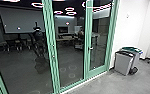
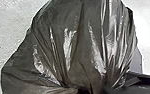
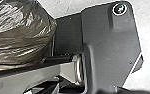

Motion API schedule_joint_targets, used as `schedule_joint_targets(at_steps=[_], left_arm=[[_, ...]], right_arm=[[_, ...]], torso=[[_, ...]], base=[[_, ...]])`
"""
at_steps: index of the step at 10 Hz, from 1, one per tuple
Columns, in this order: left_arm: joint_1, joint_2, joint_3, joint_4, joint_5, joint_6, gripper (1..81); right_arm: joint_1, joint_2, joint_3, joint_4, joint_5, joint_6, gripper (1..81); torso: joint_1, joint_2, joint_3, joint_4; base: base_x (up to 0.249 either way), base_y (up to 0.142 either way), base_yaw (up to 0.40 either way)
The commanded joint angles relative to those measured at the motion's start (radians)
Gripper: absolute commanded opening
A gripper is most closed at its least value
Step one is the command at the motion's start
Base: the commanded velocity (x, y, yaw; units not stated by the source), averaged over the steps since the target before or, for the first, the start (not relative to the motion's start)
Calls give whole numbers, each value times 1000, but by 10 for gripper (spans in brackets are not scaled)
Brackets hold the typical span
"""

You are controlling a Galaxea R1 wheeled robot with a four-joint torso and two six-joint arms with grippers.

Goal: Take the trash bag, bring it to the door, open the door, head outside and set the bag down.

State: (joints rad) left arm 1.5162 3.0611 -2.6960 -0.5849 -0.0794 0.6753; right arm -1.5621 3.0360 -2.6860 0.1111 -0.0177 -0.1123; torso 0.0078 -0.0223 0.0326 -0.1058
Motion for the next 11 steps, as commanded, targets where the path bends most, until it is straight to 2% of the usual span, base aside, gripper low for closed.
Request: schedule_joint_targets(at_steps=[1, 11], left_arm=[[-55, 4, 4, 11, 61, 1, 10], [-54, 4, 7, 11, 61, 1, 10]], right_arm=[[53, 5, 3, -7, -53, -6, 811], [50, 2, 3, -5, -53, -4, 811]], torso=[[0, 0, 0, 0], [0, 0, 0, 0]], base=[[135, -90, 0], [138, -88, 0]])
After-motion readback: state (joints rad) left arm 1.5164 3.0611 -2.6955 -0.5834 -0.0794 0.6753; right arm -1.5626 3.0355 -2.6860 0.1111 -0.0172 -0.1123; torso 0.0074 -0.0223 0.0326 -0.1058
